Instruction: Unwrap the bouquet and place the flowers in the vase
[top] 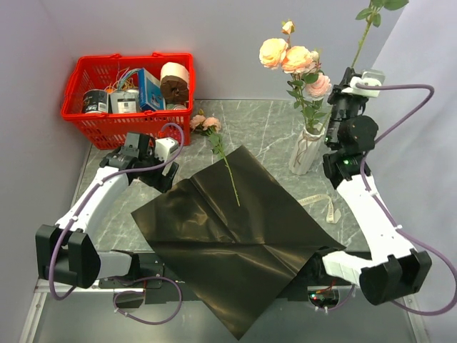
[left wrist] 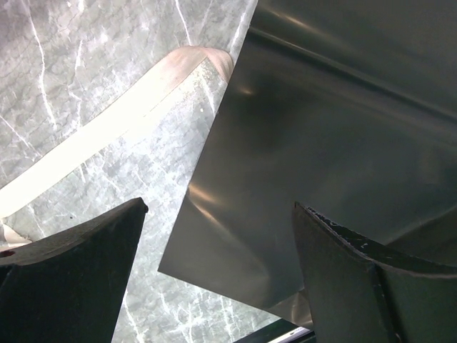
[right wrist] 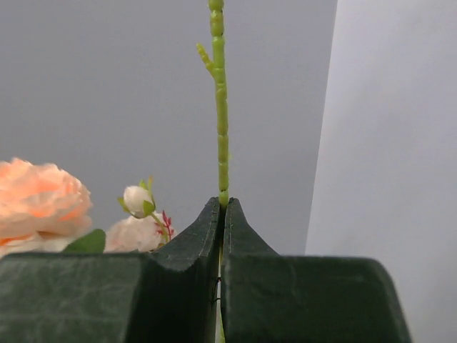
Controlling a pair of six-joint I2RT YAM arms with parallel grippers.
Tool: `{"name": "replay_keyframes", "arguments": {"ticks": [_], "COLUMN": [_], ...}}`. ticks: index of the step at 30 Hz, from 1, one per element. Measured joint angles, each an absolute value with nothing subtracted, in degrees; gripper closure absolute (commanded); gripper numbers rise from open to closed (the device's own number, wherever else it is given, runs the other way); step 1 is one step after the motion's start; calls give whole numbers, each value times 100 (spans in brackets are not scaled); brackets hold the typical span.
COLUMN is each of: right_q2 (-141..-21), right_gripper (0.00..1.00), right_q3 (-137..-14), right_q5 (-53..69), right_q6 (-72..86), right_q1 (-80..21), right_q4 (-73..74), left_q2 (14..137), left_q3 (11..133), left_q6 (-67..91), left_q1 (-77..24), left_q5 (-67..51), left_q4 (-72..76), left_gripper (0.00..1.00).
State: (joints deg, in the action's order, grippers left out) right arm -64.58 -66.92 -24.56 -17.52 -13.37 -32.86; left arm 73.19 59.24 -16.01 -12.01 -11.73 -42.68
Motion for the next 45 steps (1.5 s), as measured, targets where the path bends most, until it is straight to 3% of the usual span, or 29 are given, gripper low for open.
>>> {"name": "replay_keyframes", "arguments": {"ticks": [23,30,33,41,45], "right_q2": [-7192,-7140,-6987,-6440,-6029], "right_gripper": [100,51,43,37,30], "right_q3": [-5986,-5380,-5214,-5192,-5192], "right_q5": [-2565,-2797,-2947,-3422,-3629], "right_q6": [-1466,-1452,-1459,-1459,-1507], "right_q1": [-991,-1212,-1472,-2217,-2875], "right_q4": [-4491,-4436,-4355,-4007,-3583], "left_q2": [7677,7675,7653,7229,7039], "left_q3": [6014,6014,6014,6014,6014], "left_q6": [-1695,-1728,-1726,-1728,-1726], "left_q1": [-1114,-1087,-1083,-1068,-1057], "left_q5": [-1192,-1223,-1232,-1234,-1243], "left_q4": [-4259,-4250,-4250,-4259,-4274], "left_gripper": [9,9,9,9,8]}}
